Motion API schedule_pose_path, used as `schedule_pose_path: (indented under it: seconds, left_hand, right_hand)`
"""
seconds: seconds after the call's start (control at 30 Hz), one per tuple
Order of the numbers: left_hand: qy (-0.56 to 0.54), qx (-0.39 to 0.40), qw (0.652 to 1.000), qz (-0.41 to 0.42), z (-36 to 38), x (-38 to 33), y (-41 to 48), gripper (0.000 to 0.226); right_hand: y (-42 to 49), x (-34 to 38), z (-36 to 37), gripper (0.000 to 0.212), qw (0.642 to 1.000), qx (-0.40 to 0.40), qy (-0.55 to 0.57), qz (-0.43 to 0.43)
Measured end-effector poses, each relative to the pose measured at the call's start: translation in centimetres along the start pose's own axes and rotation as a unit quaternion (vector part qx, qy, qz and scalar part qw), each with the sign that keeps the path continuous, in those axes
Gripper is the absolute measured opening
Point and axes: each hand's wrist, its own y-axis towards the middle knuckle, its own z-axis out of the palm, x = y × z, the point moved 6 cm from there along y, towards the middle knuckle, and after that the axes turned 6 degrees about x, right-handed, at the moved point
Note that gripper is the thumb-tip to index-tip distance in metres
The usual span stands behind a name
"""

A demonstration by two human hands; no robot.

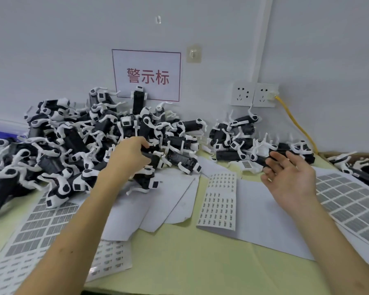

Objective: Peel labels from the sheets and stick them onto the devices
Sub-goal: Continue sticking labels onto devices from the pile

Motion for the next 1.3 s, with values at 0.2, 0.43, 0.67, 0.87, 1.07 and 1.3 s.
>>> schedule_pose_path:
  seconds: [0.2,0.43,0.67,0.87,1.07,1.3]
  left_hand:
    - [0.13,-0.092,0.984,0.076,-2.7,1.1,-1.0,0.044]
    - [0.284,0.111,0.952,0.038,-0.8,3.3,0.6,0.061]
    - [0.246,0.187,0.943,0.121,-0.8,1.8,1.0,0.039]
    - [0.21,0.062,0.968,0.122,-2.1,0.5,0.3,0.038]
    - [0.008,-0.175,0.977,0.124,-8.8,-2.2,-0.9,0.036]
    - [-0.376,-0.158,0.888,0.213,-5.4,-8.7,-3.7,0.038]
  right_hand:
    - [0.2,-0.3,0.2,0.039,1.0,0.009,-0.004,0.0]
    - [0.0,-0.4,0.3,0.04,1.0,-0.001,-0.011,-0.002]
    - [-0.2,-0.4,0.4,0.037,1.0,-0.004,-0.01,0.0]
    - [-0.2,-0.4,0.3,0.037,1.0,-0.009,-0.016,0.0]
    - [-0.2,-0.5,0.3,0.034,0.999,-0.013,-0.037,0.011]
    - [-0.7,-1.1,2.7,0.039,0.987,0.063,-0.145,0.027]
